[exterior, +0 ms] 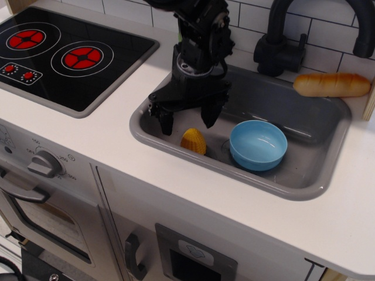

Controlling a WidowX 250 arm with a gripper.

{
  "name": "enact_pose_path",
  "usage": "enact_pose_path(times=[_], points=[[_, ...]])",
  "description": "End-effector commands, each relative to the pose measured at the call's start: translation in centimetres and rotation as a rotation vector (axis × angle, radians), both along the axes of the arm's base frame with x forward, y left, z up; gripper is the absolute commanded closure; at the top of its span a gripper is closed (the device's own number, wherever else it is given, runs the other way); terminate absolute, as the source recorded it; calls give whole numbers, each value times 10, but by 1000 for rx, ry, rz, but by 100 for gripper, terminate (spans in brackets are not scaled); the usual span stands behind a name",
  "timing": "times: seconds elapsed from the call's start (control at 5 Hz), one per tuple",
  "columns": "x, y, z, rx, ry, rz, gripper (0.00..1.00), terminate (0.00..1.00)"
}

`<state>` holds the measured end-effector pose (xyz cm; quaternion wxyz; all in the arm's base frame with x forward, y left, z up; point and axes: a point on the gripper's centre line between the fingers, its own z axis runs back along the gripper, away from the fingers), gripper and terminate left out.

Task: Put corn in bowl sink

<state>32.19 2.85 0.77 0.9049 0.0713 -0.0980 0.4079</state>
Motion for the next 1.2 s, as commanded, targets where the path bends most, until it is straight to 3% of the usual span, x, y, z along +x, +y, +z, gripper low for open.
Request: enact_pose_path(times=[0.0,0.2,0.4,0.6,1.0], points=[[1,-8,-9,-13,-31,32,0,0],[3,-10,-9,-27,-44,37,0,0],[2,-11,-10,-31,-54,27,100,0],[3,-9,-5,-26,-48,25,100,0],[9,-18,47,-41,-34,53,100,0]])
